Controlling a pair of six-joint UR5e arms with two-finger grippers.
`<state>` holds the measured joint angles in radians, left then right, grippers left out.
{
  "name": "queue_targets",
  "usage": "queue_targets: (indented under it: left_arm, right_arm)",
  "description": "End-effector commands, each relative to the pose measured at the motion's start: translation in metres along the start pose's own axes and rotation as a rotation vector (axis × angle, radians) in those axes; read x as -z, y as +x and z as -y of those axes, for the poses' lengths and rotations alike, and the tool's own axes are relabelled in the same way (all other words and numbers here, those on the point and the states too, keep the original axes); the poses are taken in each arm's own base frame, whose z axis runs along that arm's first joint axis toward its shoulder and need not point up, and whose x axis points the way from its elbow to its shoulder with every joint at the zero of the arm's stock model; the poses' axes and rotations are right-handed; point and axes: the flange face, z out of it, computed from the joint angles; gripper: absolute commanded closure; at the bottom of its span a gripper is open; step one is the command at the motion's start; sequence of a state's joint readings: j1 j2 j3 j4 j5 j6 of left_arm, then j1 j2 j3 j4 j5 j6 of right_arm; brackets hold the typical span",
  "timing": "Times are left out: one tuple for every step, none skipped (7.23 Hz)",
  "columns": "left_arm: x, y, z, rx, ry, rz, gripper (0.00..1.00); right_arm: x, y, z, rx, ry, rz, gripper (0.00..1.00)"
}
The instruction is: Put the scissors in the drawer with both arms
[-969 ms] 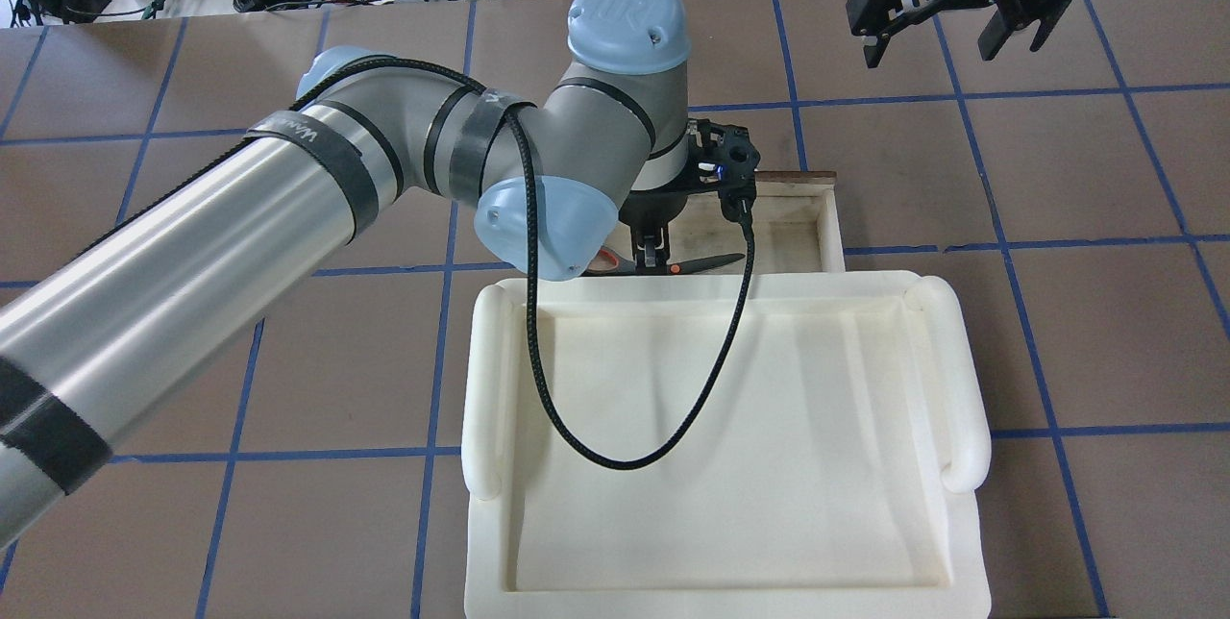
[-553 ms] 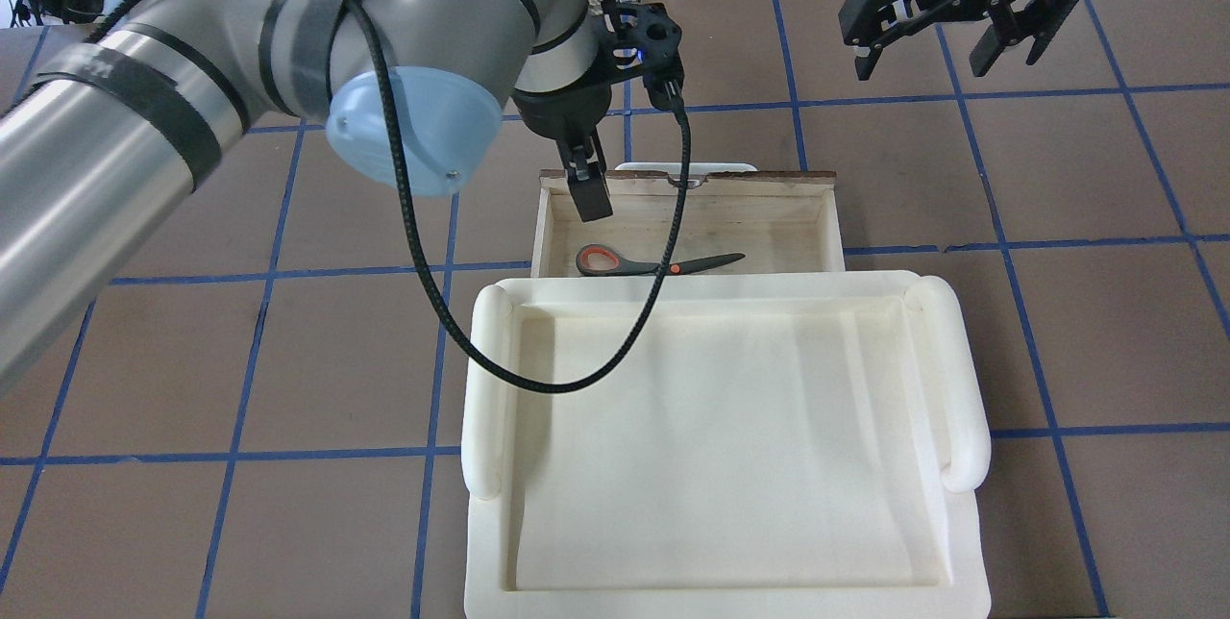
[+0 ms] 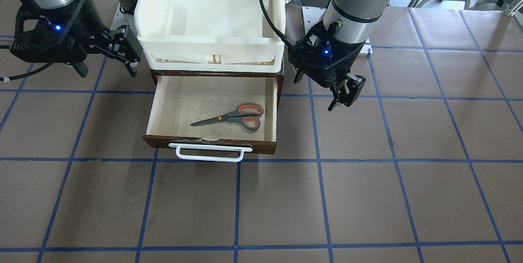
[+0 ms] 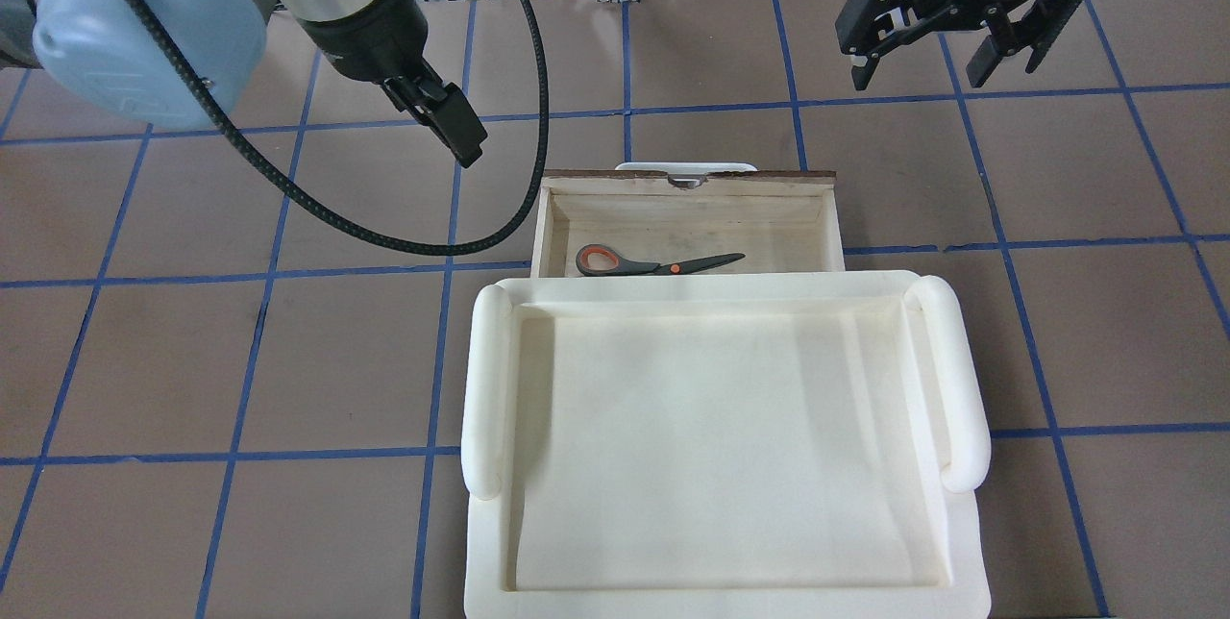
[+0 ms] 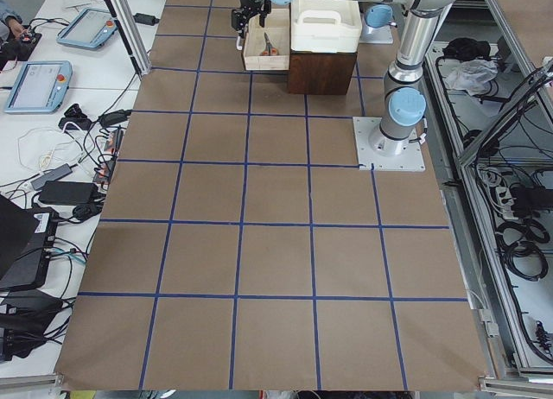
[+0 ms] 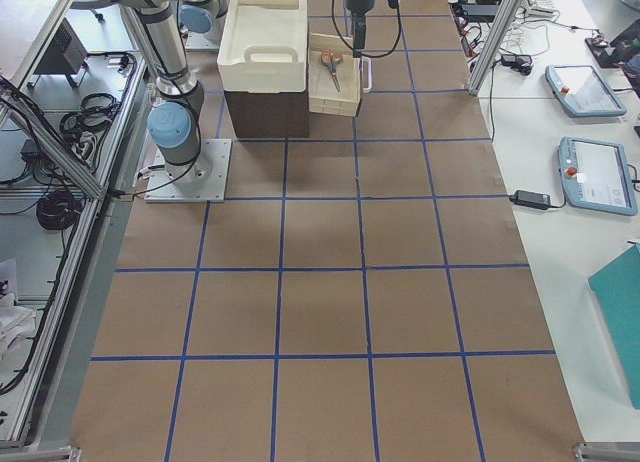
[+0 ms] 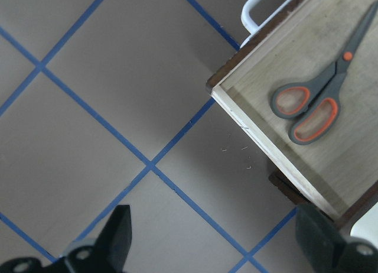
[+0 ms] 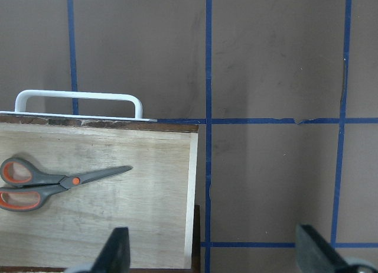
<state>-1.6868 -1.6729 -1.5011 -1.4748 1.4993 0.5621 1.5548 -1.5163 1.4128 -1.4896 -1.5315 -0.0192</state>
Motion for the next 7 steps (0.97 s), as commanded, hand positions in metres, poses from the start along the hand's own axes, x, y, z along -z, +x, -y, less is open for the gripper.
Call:
queue_targets:
  left_arm:
    - [0.008,-0.01,-0.011,0.417,0.01,0.016,0.0]
    - [0.008,-0.018,-0.017,0.505,-0.017,0.085,0.0]
    - [0.004,-0.027,-0.024,0.52,-0.052,0.149,0.0]
    - [0.001,-0.03,-0.026,0.517,-0.056,0.152,0.0]
    - [0.002,-0.03,-0.027,0.533,-0.054,0.15,0.0]
    - [0.003,-0.028,-0.027,0.543,-0.048,0.147,0.0]
    - [0.004,-0.027,-0.026,0.576,-0.037,0.125,0.0]
  right_arm:
    - [0.002,0.0,-0.002,-0.046,-0.001,-0.001,0.0]
    - [0.002,0.0,-0.002,-0.064,-0.001,-0.002,0.0]
    - [0.001,0.0,-0.002,-0.06,-0.004,-0.004,0.0]
    - [-0.006,-0.002,-0.004,-0.064,-0.015,0.002,0.0]
    - [-0.004,-0.002,-0.008,-0.062,-0.01,0.004,0.0]
    - [-0.003,-0.002,-0.008,-0.063,-0.003,0.005,0.0]
    - [-0.003,-0.002,-0.008,-0.063,-0.002,0.002,0.0]
